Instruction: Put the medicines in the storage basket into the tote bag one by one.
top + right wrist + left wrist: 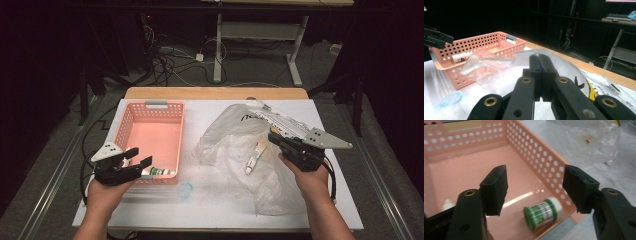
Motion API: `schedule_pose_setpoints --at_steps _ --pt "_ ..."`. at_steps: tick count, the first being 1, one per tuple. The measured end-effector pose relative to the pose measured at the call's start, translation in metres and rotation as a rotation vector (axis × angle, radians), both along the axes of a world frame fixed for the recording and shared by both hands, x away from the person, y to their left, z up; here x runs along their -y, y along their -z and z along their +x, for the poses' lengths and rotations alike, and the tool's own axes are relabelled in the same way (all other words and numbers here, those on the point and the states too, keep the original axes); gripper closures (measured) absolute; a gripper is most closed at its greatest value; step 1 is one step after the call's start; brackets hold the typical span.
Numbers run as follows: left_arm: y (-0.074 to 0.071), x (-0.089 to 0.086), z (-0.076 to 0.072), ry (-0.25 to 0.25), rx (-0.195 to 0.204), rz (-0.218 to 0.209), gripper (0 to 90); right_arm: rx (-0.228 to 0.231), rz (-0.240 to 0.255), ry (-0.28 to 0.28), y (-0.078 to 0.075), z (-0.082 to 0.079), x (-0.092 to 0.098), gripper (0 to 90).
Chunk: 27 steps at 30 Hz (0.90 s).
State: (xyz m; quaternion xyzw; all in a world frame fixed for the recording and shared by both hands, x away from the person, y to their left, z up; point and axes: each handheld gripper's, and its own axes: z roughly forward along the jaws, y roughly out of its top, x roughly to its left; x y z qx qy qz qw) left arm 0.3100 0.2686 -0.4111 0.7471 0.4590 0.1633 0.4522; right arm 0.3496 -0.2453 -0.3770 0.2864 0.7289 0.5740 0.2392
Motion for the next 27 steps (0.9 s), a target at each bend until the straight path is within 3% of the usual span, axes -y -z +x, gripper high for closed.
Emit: schedule_pose_setpoints --at_steps 7,13,17,19,22,25,27 --pt "-0.001 -0.02 0.005 -0.129 -0.042 0.034 56.0 -0.008 -0.005 0.004 0.001 0.0 -0.001 90.0" --pt "-0.003 -0.032 0.012 -0.156 -0.081 0.057 75.0 -0.008 -0.008 0.0 0.002 0.0 -0.003 90.0" --pt "-0.003 -0.038 0.022 -0.147 -0.152 0.081 83.0 -0.008 -0.007 0.001 0.002 0.0 -0.003 90.0" --pt "-0.003 -0.038 0.027 -0.149 -0.191 0.122 86.2 -0.008 -0.009 0.002 0.002 0.0 -0.003 90.0" --pt "-0.002 -0.038 0.037 -0.14 -0.279 0.163 88.1 -0.01 -0.007 0.003 0.001 -0.001 -0.003 90.0" --pt "-0.002 -0.034 0.044 -0.155 -0.314 0.233 88.1 -0.012 -0.004 0.002 0.001 -0.001 -0.003 90.0" --pt "-0.003 -0.033 0.048 -0.162 -0.331 0.25 88.1 -0.011 -0.002 0.0 0.001 -0.001 -0.003 90.0"
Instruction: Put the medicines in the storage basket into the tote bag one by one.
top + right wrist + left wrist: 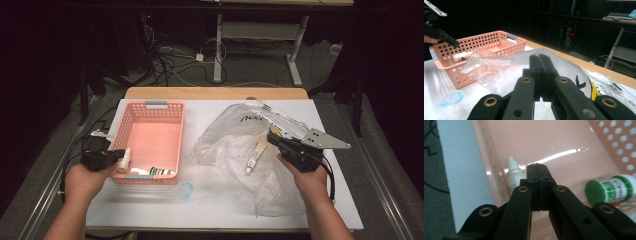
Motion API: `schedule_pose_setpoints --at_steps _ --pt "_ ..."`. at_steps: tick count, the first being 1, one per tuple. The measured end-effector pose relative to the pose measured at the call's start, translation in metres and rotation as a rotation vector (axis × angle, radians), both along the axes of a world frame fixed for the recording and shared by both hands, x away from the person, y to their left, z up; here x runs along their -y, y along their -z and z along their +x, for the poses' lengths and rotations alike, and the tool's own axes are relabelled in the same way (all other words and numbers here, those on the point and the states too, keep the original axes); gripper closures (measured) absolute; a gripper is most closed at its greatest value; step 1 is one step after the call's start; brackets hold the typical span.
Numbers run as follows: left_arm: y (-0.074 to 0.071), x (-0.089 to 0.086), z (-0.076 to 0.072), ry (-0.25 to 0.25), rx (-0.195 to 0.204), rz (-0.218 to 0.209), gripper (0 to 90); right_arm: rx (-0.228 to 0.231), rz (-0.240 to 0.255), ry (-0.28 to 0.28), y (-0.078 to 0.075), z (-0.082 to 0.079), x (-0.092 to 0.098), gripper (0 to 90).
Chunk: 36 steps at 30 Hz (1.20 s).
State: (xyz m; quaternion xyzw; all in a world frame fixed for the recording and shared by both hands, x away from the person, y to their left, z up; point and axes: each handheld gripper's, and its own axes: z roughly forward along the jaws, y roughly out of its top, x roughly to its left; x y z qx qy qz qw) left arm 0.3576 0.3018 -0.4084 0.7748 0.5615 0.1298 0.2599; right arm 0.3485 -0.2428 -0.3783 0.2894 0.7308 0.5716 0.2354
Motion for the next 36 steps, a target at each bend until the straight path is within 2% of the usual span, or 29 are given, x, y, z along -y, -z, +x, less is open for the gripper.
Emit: schedule_pose_setpoints --at_steps 3,7,10,13,14,16,20,21,24,28,33,36 --pt "0.0 0.0 0.006 0.007 -0.051 0.005 88.1 -0.004 0.007 0.003 0.0 0.0 0.001 90.0" --pt "0.002 0.003 0.01 -0.021 -0.086 0.053 88.1 -0.003 0.008 0.002 0.0 0.0 0.001 90.0" --pt "0.004 0.003 0.016 -0.049 -0.128 0.042 88.2 -0.001 0.011 0.001 0.0 0.0 0.001 90.0" --pt "0.008 0.008 0.022 -0.091 -0.165 0.103 88.3 0.0 0.012 0.001 -0.001 -0.001 0.001 90.0" --pt "0.009 0.009 0.023 -0.087 -0.179 0.113 88.3 -0.001 0.012 0.005 -0.001 -0.001 0.001 90.0" --pt "0.011 0.012 0.025 -0.093 -0.174 0.139 88.2 0.005 0.013 0.002 -0.003 -0.002 0.002 90.0" --pt "0.012 0.014 0.026 -0.108 -0.164 0.164 88.2 0.008 0.018 0.007 -0.004 -0.002 0.003 90.0" --pt "0.012 0.017 0.025 -0.109 -0.153 0.189 88.2 0.008 0.017 0.007 -0.003 -0.002 0.003 90.0" --pt "0.013 0.02 0.025 -0.111 -0.155 0.226 88.2 0.003 0.018 0.005 -0.003 -0.002 0.002 90.0" --pt "0.014 0.023 0.027 -0.097 -0.172 0.273 88.2 0.003 0.014 0.001 -0.003 -0.002 0.002 90.0" --pt "0.017 0.031 0.031 -0.07 -0.206 0.367 88.2 0.004 0.01 0.003 -0.003 -0.003 0.001 90.0" --pt "0.017 0.033 0.032 -0.059 -0.21 0.381 88.2 0.007 0.012 0.002 -0.003 -0.003 0.001 90.0"
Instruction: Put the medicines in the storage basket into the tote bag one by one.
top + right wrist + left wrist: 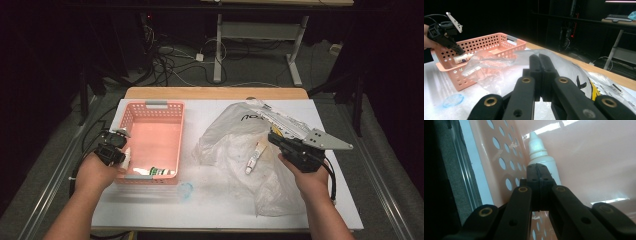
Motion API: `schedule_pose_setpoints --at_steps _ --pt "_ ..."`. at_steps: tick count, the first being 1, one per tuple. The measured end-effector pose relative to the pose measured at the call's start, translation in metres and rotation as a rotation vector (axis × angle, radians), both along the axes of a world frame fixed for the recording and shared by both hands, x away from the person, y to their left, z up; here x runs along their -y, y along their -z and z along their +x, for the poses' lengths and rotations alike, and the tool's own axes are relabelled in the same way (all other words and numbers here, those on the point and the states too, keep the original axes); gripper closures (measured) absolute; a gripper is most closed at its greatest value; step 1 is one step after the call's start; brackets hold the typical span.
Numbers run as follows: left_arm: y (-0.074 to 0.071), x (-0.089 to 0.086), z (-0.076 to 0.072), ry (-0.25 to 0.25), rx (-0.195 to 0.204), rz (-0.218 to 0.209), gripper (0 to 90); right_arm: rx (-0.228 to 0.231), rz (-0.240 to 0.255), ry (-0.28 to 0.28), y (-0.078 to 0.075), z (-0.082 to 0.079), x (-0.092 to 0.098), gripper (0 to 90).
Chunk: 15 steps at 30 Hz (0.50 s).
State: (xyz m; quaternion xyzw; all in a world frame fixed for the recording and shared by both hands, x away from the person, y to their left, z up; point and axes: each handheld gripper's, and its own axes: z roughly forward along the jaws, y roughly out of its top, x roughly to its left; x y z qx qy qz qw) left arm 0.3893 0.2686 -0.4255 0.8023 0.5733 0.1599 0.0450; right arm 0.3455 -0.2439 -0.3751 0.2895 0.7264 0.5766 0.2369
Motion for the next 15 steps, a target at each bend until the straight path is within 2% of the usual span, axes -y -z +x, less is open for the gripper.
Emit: schedule_pose_setpoints --at_steps 5,6,8,9,11,13,15 --pt "-0.004 0.013 0.001 0.068 -0.012 -0.05 88.2 0.004 0.005 0.005 -0.001 0.0 0.001 90.0" --pt "-0.004 0.017 0.002 0.087 -0.021 -0.082 88.2 0.003 0.004 0.005 -0.001 0.0 0.002 90.0" --pt "-0.007 0.02 0.002 0.125 -0.018 -0.202 88.1 0.001 0.006 0.005 -0.001 0.0 0.001 90.0" --pt "-0.011 0.019 0.002 0.132 0.002 -0.302 88.1 -0.001 0.006 0.005 -0.001 -0.001 0.001 90.0" --pt "-0.017 0.018 0.002 0.142 0.041 -0.399 88.1 0.002 0.005 0.006 -0.001 -0.001 0.002 90.0" --pt "-0.023 0.014 0.001 0.15 0.069 -0.485 87.9 0.003 0.005 0.003 -0.001 0.0 0.002 90.0" --pt "-0.026 0.012 0.0 0.149 0.094 -0.513 84.3 0.003 0.006 0.004 -0.001 0.0 0.002 90.0"
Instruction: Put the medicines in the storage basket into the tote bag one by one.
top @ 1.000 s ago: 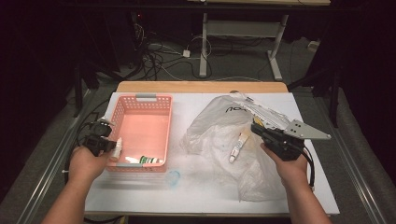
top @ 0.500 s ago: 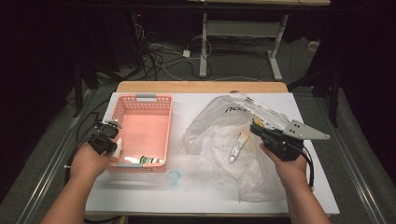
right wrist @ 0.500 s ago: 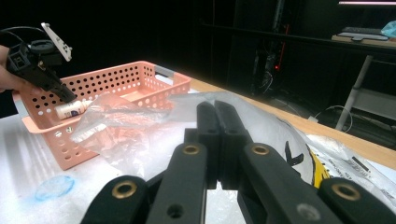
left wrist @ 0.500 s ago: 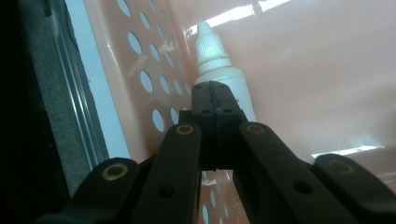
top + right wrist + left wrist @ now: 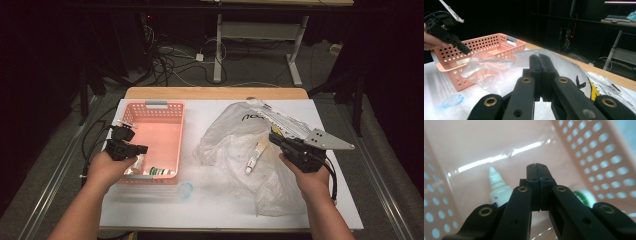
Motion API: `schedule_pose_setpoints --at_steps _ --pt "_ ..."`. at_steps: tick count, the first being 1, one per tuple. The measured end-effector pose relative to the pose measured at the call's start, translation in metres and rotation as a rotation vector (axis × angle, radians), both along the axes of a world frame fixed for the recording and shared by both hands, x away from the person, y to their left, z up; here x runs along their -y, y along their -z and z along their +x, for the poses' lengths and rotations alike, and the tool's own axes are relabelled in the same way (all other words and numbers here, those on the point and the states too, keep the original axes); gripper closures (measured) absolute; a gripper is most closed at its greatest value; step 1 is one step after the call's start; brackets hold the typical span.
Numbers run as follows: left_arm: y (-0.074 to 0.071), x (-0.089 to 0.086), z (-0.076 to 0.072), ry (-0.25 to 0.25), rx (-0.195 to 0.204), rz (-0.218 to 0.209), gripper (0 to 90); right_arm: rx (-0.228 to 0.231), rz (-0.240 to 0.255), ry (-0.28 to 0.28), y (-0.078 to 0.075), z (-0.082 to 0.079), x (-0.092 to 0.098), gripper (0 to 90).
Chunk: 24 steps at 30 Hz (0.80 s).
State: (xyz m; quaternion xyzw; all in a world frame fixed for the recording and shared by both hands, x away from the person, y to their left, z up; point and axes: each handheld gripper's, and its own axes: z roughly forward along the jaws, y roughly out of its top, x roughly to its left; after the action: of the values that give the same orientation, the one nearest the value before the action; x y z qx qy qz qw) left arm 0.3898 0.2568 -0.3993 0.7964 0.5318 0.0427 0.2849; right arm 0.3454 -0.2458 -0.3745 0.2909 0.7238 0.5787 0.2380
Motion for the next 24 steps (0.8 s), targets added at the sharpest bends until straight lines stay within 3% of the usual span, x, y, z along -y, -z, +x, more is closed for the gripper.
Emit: schedule_pose_setpoints --at_steps 2,6,9,12,14,15,16,18,21,23,24 --pt "-0.001 -0.003 0.0 0.002 0.008 -0.012 83.0 0.001 0.0 -0.001 0.0 0.0 0.0 90.0" --pt "0.001 -0.001 0.002 -0.003 0.006 0.0 68.4 0.0 -0.005 -0.002 0.0 0.0 -0.001 90.0" --pt "0.005 0.006 0.005 -0.008 -0.006 0.047 55.4 0.003 -0.009 -0.003 0.0 0.0 -0.002 90.0" --pt "0.01 0.018 0.008 0.015 -0.012 0.069 51.0 -0.002 -0.009 -0.004 0.001 0.0 -0.002 90.0" --pt "0.01 0.031 0.008 0.023 0.003 0.143 36.9 -0.004 -0.01 0.0 0.001 0.0 -0.002 90.0" --pt "0.011 0.041 0.008 0.024 0.016 0.213 33.2 -0.007 -0.008 0.002 0.001 0.0 -0.002 90.0" --pt "0.012 0.047 0.009 0.034 0.007 0.248 30.0 -0.007 -0.007 0.002 0.001 0.0 -0.002 90.0" --pt "0.015 0.053 0.016 0.029 -0.055 0.291 19.6 -0.006 -0.007 0.002 0.001 0.0 -0.002 90.0" --pt "0.02 0.05 0.024 0.024 -0.14 0.273 18.6 -0.005 -0.008 0.0 0.001 0.0 -0.002 90.0" --pt "0.022 0.048 0.028 0.026 -0.182 0.288 23.0 0.0 -0.01 -0.005 0.001 -0.001 -0.002 90.0" --pt "0.023 0.047 0.029 0.027 -0.198 0.272 26.4 0.003 -0.007 -0.003 0.0 -0.001 -0.002 90.0"
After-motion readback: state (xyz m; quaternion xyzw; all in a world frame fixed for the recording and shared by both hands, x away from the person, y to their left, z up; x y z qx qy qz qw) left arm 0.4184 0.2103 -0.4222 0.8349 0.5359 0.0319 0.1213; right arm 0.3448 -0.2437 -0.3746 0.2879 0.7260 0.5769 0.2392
